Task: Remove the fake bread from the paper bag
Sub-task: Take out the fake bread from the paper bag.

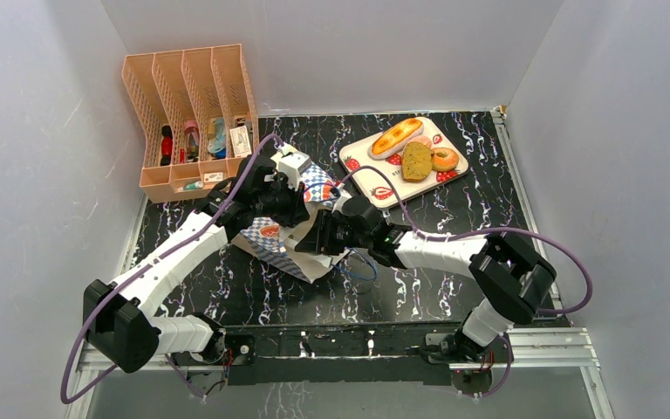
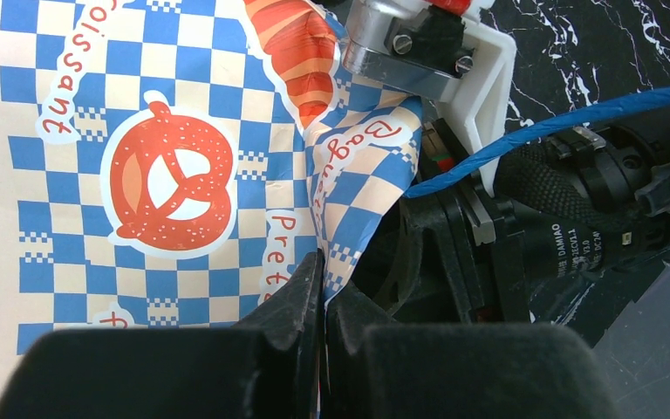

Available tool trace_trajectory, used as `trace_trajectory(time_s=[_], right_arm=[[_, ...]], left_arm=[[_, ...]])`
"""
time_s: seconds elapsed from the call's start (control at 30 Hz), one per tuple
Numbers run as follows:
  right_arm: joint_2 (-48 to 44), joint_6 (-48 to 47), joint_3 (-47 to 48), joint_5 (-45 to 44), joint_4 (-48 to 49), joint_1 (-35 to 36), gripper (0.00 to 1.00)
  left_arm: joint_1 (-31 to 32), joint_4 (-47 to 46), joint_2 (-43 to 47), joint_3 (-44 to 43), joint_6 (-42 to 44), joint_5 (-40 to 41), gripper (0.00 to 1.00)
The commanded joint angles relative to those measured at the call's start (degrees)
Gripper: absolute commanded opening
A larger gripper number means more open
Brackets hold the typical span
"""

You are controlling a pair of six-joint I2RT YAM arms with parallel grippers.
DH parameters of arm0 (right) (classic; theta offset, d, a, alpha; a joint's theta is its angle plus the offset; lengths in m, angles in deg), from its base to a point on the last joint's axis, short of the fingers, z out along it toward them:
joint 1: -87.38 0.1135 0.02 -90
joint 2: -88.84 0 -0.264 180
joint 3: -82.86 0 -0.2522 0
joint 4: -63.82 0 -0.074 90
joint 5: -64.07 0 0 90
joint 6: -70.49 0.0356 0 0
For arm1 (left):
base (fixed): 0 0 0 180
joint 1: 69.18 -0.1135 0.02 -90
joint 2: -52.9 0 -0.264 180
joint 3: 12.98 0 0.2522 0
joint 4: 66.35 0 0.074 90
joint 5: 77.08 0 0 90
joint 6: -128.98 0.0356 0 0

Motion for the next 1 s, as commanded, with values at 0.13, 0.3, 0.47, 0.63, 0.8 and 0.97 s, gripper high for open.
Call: trace_trajectory(time_s=[0.13,0.3,0.47,0.63,0.8,0.97], right_arm=[[-6.7,-0.1,-0.7,0.3,5.3,0.5,0.0],[-14.1,-1.4,-4.2,-3.0,0.1,0.3,0.0],[-19.7,-2.8,-6.2,-4.5,-5.6,0.0,0.0],[-24.8,-3.0,-8.6,-4.8,-9.6,-0.4,0.0],[-29.7,-3.4,-10.0,-6.2,-14.1,-0.6,0.0],[-28.7,-4.1,-9.5,-4.5,-14.3,-0.6,0.0]], left_arm=[[1.1,-0.5,3.4,0.4,-0.3,-1.5,0.0],[1.1,0.1,5.7,0.7,0.4,1.3,0.0],[1.1,-0.3,7.0,1.2,0.4,3.6,0.0],[1.1,-1.7,6.9,1.3,0.0,4.8,0.0],[1.1,-3.2,6.6,1.2,0.0,5.8,0.0],[1.1,-4.3,6.7,1.9,-0.1,4.9,0.0]])
